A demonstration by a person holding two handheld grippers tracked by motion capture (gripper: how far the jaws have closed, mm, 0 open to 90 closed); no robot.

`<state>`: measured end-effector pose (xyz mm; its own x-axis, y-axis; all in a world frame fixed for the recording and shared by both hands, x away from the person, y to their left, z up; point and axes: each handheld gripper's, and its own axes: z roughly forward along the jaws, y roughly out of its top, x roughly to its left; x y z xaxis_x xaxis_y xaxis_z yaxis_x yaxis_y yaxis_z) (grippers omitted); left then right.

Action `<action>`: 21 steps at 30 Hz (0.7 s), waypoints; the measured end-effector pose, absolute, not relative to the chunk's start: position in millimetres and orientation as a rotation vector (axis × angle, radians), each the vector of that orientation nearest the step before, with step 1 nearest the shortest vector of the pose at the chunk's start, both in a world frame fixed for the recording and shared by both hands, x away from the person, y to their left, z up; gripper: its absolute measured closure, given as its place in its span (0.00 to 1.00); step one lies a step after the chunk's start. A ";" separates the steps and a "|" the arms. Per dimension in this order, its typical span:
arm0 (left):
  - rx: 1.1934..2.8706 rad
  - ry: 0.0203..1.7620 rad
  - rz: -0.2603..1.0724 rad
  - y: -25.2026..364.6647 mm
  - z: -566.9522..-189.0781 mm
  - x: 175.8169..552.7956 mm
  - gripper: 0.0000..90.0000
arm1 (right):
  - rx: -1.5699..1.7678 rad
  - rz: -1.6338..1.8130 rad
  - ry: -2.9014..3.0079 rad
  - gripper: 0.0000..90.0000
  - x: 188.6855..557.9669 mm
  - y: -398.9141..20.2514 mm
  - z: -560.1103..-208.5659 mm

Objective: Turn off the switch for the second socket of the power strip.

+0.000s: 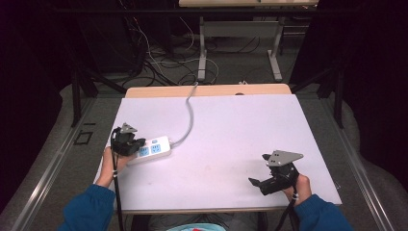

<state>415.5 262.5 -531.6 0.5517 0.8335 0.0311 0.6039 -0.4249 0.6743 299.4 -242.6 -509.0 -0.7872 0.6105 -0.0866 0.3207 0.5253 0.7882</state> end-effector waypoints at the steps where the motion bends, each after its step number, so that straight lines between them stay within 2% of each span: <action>1: 2.182 1.144 0.490 262.7 -531.2 415.7 1.00 | 0.770 1.141 2.416 0.06 299.4 -242.6 -509.0; 21: 2.187 1.126 0.526 260.2 -531.7 414.1 1.00 | 0.770 1.140 2.412 0.06 299.2 -242.3 -509.2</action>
